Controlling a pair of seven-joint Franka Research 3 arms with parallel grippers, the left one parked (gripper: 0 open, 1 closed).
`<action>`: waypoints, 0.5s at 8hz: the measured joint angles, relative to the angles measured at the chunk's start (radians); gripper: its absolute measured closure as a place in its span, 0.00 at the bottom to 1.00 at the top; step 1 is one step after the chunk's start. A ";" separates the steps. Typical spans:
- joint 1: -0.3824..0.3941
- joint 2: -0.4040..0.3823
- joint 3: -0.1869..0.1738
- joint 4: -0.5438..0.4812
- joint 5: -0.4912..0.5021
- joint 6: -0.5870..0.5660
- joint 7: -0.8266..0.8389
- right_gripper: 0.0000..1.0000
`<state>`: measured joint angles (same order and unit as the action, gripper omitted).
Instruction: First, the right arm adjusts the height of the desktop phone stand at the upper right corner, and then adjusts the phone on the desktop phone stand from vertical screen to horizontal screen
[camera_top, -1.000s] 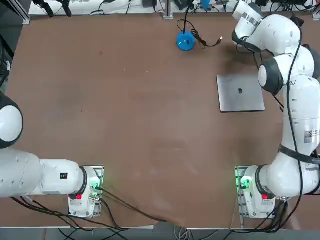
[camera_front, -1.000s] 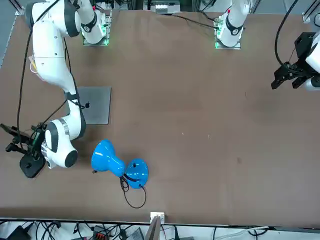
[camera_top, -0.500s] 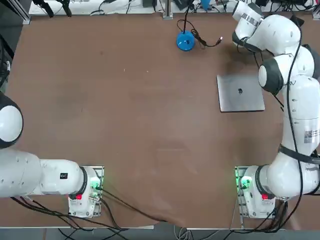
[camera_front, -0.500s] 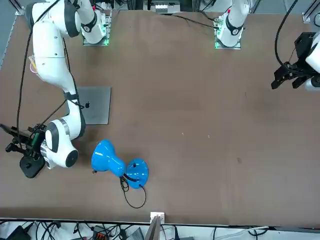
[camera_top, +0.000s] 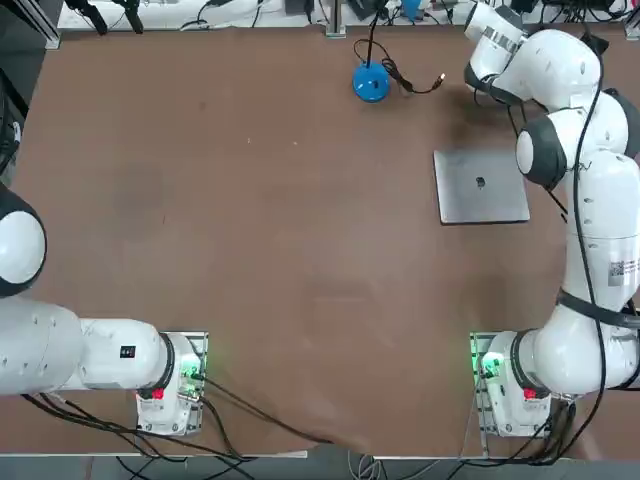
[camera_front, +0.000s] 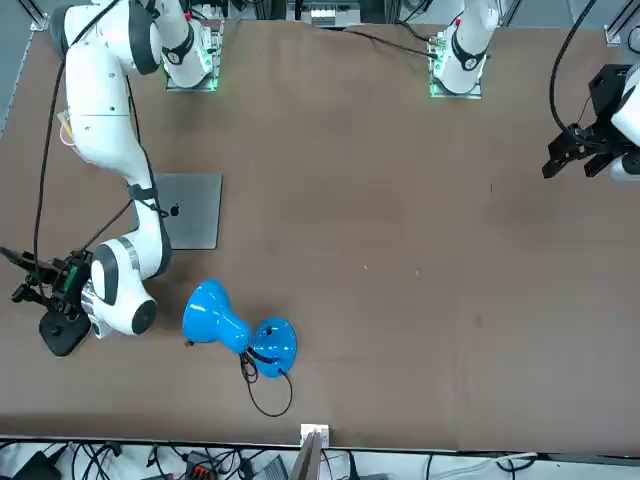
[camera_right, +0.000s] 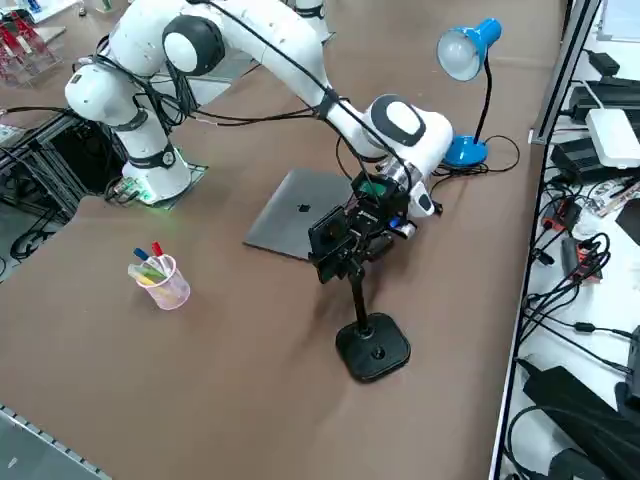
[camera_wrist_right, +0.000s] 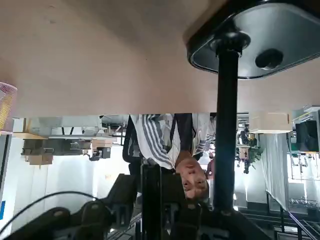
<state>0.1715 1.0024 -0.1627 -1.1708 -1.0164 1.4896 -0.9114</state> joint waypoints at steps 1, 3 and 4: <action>0.001 0.000 0.000 0.001 0.000 0.000 0.002 0.72; 0.001 0.000 0.000 0.002 0.000 0.000 0.013 0.80; 0.001 0.000 0.000 0.002 0.000 0.000 0.016 0.81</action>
<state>0.1725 1.0025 -0.1627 -1.1684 -1.0165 1.4898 -0.8954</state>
